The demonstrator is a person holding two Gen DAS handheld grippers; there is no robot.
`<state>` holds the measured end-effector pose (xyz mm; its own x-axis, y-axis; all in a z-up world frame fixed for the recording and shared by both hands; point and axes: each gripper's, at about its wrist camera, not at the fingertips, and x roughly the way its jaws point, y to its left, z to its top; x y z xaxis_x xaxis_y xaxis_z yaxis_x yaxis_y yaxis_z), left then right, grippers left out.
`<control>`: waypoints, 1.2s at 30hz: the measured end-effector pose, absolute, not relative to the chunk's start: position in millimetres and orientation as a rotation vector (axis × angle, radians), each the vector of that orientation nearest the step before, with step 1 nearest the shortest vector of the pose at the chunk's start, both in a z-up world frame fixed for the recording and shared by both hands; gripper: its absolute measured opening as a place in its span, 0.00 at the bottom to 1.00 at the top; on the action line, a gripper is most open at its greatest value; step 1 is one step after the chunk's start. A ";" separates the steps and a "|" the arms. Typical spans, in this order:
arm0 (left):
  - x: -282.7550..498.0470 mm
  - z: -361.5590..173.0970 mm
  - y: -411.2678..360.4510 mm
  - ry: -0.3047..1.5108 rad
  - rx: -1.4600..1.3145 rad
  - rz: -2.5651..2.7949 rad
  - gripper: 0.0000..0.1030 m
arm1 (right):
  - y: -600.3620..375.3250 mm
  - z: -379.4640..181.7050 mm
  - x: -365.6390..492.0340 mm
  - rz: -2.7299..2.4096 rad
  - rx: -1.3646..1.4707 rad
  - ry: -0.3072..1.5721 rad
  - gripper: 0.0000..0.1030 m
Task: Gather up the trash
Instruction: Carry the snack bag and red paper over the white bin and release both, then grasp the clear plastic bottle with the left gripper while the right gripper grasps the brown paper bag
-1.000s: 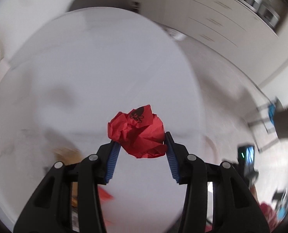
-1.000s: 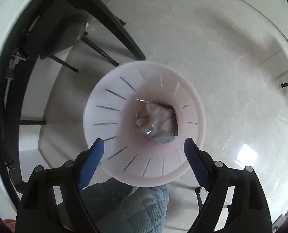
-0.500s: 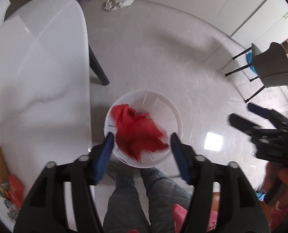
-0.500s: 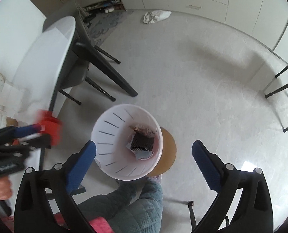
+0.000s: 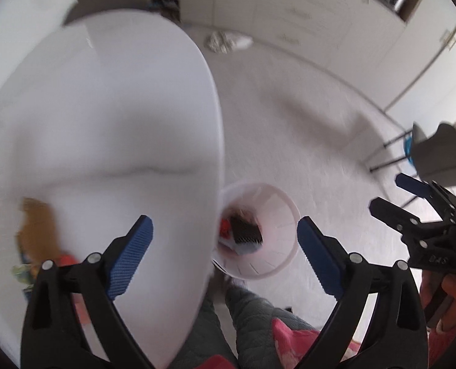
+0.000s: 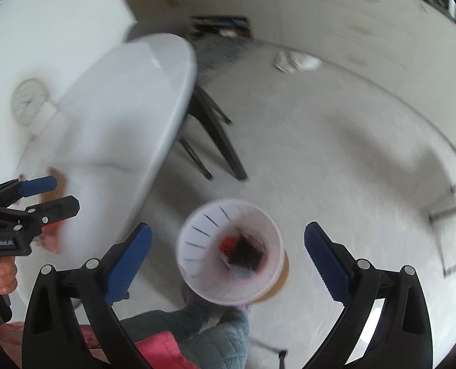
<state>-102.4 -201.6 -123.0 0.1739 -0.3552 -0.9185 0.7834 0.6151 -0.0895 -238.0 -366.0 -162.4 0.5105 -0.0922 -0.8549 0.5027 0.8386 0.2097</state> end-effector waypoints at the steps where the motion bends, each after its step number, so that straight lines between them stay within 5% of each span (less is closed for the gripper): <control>1: -100.5 -111.5 -189.7 1.097 0.447 -0.833 0.92 | -358.6 -151.6 -228.4 -0.340 0.448 0.958 0.97; 10: -53.1 -71.5 -72.1 1.001 0.322 -0.556 0.92 | -274.8 -123.3 -129.6 -0.033 0.305 0.928 0.97; 22: 39.7 -101.8 77.3 1.067 0.150 -0.254 0.92 | -136.6 -162.9 6.1 0.249 0.343 1.073 0.97; 36: 178.0 -199.9 62.1 1.298 0.227 -0.307 0.92 | -126.1 -194.5 35.5 0.088 0.561 1.195 0.97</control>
<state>178.0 62.1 -199.9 0.2380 -0.0952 -0.9666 0.3478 0.9375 -0.0067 35.5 -126.1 -194.5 0.3807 0.3534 -0.8545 0.2251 0.8609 0.4563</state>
